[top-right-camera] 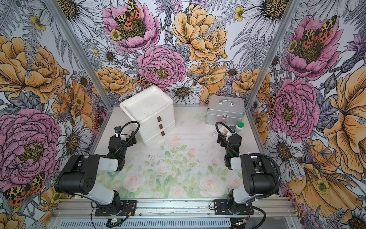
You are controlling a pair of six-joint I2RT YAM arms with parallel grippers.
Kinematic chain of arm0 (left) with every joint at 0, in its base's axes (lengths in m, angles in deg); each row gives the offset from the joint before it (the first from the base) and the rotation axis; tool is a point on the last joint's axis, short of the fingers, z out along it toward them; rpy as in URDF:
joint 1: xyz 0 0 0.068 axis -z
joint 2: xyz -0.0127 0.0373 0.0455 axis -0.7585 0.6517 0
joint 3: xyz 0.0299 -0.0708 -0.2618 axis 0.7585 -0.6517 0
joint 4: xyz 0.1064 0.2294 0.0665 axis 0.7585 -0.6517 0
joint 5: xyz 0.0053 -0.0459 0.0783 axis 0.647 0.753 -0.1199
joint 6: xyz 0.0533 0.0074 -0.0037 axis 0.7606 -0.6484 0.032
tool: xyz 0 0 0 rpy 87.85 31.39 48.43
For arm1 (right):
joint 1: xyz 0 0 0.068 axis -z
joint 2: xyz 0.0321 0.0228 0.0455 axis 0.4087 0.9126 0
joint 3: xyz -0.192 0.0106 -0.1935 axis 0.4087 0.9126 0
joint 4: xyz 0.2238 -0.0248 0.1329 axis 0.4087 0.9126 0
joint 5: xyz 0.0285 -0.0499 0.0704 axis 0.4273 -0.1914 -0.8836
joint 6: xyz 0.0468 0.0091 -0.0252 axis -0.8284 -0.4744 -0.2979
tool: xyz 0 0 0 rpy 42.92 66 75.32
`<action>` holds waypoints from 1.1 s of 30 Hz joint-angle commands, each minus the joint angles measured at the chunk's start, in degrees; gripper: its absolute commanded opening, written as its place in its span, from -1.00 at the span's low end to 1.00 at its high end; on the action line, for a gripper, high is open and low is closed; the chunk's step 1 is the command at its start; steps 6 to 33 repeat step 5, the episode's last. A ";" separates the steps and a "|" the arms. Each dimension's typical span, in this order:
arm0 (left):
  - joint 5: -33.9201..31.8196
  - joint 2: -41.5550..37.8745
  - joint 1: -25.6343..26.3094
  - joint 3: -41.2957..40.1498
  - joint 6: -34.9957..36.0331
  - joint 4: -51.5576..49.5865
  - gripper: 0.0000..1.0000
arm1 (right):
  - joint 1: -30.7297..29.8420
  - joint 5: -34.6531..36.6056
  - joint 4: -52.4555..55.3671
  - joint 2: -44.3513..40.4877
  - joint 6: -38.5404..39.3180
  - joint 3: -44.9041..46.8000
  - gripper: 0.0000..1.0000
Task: Sort the rolls of trash bags by color and place them into the drawer
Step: Reset both arms
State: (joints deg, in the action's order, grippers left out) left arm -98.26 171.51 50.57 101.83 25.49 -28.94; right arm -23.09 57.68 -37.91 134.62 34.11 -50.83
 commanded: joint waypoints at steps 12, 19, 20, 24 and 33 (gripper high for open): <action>1.58 -0.55 -0.71 1.09 -0.57 0.13 0.97 | -0.23 -0.89 -0.73 0.32 0.49 -1.03 0.99; 1.58 -0.55 -0.71 1.09 -0.57 0.13 0.97 | -0.23 -0.89 -0.73 0.32 0.49 -1.03 0.99; 1.58 -0.55 -0.71 1.09 -0.57 0.13 0.97 | -0.23 -0.89 -0.73 0.32 0.49 -1.03 0.99; 1.58 -0.55 -0.71 1.09 -0.57 0.13 0.97 | -0.23 -0.89 -0.73 0.32 0.49 -1.03 0.99; 1.58 -0.55 -0.71 1.09 -0.57 0.13 0.97 | -0.23 -0.89 -0.73 0.32 0.49 -1.03 0.99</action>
